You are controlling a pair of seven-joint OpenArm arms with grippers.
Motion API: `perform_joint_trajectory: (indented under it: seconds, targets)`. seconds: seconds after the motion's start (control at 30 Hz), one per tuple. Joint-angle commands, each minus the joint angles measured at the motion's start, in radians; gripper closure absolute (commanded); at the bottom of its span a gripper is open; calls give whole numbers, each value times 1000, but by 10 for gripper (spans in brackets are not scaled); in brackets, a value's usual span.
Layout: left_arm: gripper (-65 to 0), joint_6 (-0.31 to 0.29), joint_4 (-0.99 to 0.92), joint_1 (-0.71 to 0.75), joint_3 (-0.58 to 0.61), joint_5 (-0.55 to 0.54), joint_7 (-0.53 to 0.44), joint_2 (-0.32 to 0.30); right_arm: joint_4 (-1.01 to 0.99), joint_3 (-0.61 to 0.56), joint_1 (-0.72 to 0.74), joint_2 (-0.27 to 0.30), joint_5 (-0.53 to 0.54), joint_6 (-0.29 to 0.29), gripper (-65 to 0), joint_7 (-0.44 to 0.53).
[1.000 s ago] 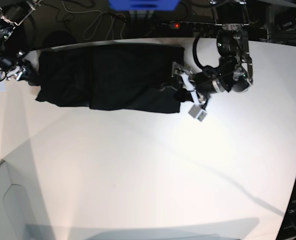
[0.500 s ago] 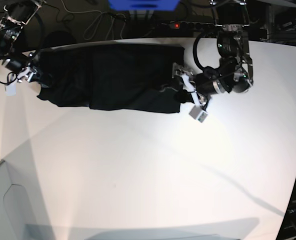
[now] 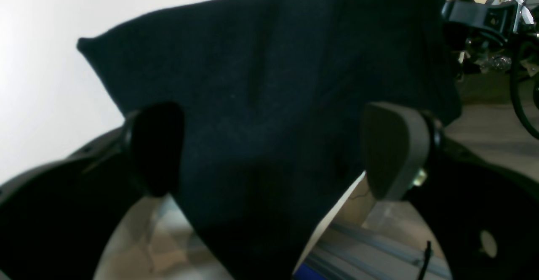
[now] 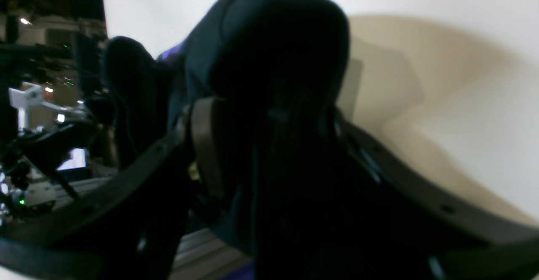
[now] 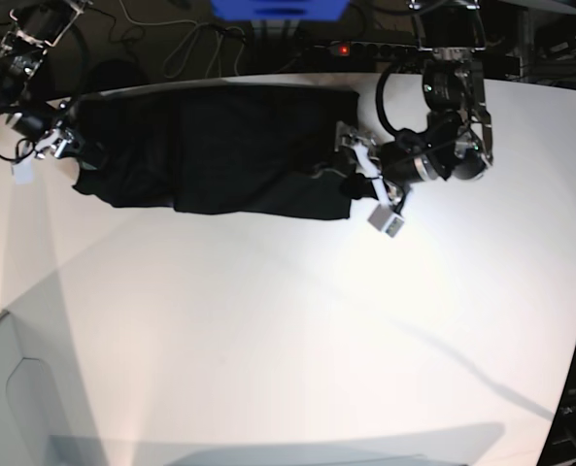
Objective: Fold the T-shirt properly
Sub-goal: 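Hold the strip with the left gripper while the right gripper smooths its end, then release the left gripper and raise it off the folded shirt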
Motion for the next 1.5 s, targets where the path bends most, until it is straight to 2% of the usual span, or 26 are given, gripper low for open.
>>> perform_joint_trajectory:
  seconds: [0.0,0.1,0.5,0.67,0.77,0.83,1.23,1.43,1.47]
  targets:
    - [-650,1,14,-11,-1,-23,-11,-6,5,12,-8,10,46,-1,-315,-20]
    - [-650,1,14,-11,-1,-23,-11,-6,6,19,-11,10,80,-1,-315,-20]
    - [-650,1,14,-11,-1,-23,-11,-6,6,17,-17,7,81,-1,-315,-20]
    - [-650,1,14,-8,-1,-23,-11,-6,11,17,-8,14,81,-1,-315,-20]
    - [-650,1,14,-7,-17,-23,-11,-6,11,11,-6,38,81,-1,-308,-20]
    - [-650,1,14,-5,-36,-23,-11,-3,11,11,-6,38,81,-1,-280,-20]
    - [-650,-7,14,-2,-36,-23,-11,-5,11,11,-6,38,81,-1,-19,-20]
    - [-645,-7,14,-4,-33,-23,-11,-5,11,9,-6,41,80,-1,0,-20]
    - [-561,-7,14,-4,-34,-23,-11,-5,11,9,-6,41,80,-1,0,-20]
